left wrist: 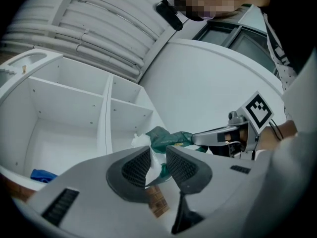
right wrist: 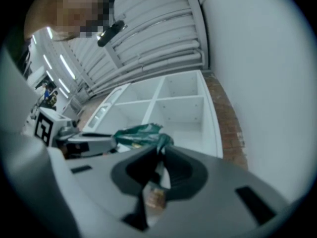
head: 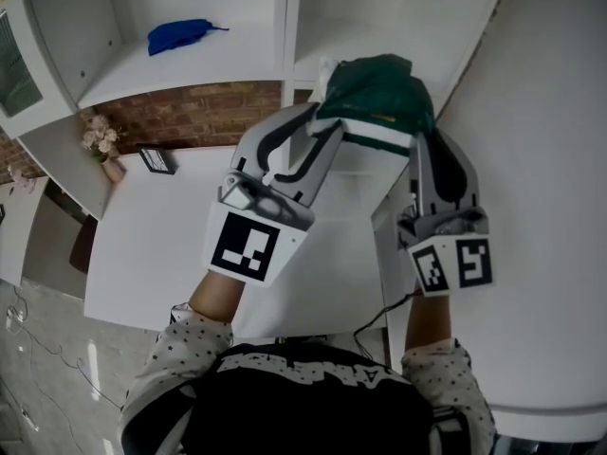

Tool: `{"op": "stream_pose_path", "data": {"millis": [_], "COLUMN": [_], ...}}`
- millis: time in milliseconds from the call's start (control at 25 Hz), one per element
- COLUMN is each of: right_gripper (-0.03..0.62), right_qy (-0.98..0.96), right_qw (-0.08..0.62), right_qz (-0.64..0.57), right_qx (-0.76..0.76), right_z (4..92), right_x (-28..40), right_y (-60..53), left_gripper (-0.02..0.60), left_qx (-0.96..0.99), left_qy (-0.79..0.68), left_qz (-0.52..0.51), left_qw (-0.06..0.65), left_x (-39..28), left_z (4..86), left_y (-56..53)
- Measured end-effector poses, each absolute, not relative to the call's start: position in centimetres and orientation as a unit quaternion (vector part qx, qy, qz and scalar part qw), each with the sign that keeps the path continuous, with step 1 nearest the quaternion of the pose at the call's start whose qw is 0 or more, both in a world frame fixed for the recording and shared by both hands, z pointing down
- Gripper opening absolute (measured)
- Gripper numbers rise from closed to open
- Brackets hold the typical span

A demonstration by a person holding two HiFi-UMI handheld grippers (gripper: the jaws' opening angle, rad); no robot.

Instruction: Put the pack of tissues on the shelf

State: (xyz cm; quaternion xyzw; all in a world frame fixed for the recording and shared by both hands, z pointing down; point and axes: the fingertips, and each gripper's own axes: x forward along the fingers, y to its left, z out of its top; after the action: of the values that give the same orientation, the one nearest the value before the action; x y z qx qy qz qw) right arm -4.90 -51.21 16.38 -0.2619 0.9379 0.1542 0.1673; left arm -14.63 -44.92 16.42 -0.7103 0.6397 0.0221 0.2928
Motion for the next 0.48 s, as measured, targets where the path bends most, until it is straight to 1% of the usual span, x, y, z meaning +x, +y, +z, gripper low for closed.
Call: {"op": "stream_pose_path", "data": {"millis": [480], "right_gripper": [0.064], "right_qy": [0.942], "right_qw": [0.187], "right_qz": [0.169], "right_qx": [-0.222], "right_z": [13.5], "right_x": [-7.0], "right_y": [-55.3], "left_gripper": [0.126], "left_qx": [-0.674], "left_qy": [0.675], "left_qz": [0.006], "left_qw": [0.298], "left_x": [-16.2], "left_z": [14.0], "left_y": [-48.4]}}
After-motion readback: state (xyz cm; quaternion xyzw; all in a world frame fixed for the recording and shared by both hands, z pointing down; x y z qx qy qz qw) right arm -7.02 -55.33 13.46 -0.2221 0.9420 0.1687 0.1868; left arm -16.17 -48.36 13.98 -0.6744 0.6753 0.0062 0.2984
